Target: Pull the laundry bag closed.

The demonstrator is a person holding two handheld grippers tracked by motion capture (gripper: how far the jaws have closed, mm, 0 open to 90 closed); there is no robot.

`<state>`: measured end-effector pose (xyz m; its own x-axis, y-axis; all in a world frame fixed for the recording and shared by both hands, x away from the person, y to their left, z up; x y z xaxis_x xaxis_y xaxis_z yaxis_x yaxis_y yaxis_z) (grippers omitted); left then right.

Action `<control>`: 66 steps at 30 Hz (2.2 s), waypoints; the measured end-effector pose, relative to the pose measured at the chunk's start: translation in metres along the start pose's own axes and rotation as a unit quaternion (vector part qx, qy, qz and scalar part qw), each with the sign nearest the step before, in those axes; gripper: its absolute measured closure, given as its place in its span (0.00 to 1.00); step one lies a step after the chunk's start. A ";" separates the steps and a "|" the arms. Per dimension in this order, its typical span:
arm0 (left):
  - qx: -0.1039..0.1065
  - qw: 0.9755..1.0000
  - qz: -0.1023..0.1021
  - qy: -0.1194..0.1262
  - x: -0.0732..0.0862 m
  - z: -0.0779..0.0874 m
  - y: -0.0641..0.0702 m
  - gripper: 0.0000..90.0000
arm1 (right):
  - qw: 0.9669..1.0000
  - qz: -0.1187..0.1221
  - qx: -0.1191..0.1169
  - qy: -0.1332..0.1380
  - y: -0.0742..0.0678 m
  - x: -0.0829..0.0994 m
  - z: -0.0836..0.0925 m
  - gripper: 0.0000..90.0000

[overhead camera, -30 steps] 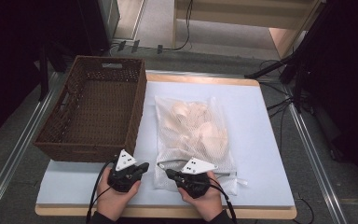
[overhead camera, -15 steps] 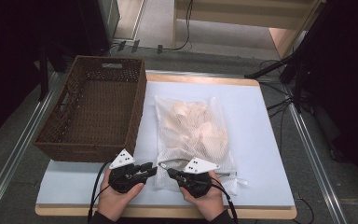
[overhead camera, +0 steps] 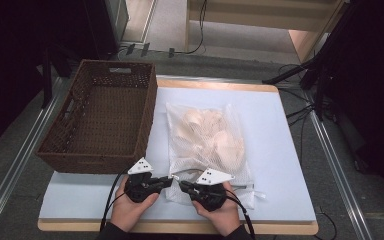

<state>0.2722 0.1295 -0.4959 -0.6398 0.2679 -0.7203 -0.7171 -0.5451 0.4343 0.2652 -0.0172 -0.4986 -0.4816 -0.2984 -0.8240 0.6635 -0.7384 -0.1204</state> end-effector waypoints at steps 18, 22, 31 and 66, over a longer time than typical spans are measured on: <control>-0.018 0.999 -0.048 0.004 0.002 -0.002 0.013 1.00 | 0.998 -0.056 -0.033 -0.001 0.000 -0.011 -0.005 0.97; -0.021 0.999 -0.048 0.014 0.001 -0.001 0.016 1.00 | 0.998 -0.054 -0.027 0.004 0.000 -0.011 0.000 0.97; -0.022 0.998 -0.048 0.024 0.002 0.003 0.017 1.00 | 0.999 -0.039 -0.018 0.004 0.000 -0.009 0.001 0.97; -0.035 0.997 -0.047 0.044 0.004 0.019 0.013 1.00 | 0.999 -0.045 0.022 -0.001 0.031 0.007 0.021 0.97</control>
<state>0.2548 0.1390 -0.4827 -0.5413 0.2522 -0.8021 -0.7501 -0.5759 0.3251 0.2703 -0.0551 -0.4964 -0.5386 -0.2304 -0.8104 0.5915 -0.7884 -0.1689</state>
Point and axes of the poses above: each handheld gripper's, and its own axes: z roughly backward along the jaws, x roughly out of its underside, y roughly to its right, the point moved 6 cm from there along -z, roughly forward along the jaws, and after that the axes turned 13 degrees about x, right-handed, at the moved point
